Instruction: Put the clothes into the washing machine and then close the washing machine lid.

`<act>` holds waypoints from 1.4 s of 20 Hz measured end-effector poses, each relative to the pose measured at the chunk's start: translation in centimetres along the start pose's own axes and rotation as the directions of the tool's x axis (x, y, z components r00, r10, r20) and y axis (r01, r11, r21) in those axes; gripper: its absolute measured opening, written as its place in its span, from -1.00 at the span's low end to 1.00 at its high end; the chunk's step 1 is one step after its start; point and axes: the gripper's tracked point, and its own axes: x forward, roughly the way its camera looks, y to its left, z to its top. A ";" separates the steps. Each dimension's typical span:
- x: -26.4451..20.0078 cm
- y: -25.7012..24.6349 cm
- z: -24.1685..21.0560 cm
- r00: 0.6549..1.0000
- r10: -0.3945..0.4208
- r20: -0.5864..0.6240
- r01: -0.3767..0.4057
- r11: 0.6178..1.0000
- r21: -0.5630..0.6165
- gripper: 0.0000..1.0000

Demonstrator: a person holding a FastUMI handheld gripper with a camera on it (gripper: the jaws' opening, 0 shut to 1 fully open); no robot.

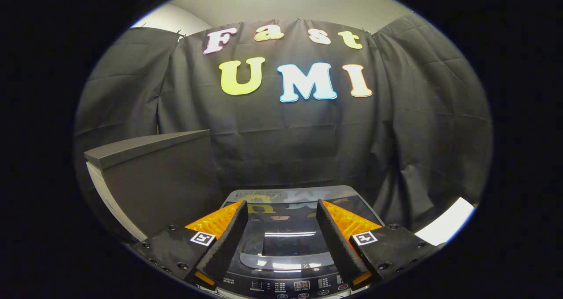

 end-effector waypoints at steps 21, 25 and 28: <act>-19.1 0.4 11.8 0.985 -0.044 0.169 0.042 0.999 0.012 0.94; -22.9 0.5 11.4 0.982 -0.028 0.184 0.027 1.000 0.007 0.93; -24.5 0.9 10.7 0.983 -0.005 0.183 0.005 1.000 0.003 0.93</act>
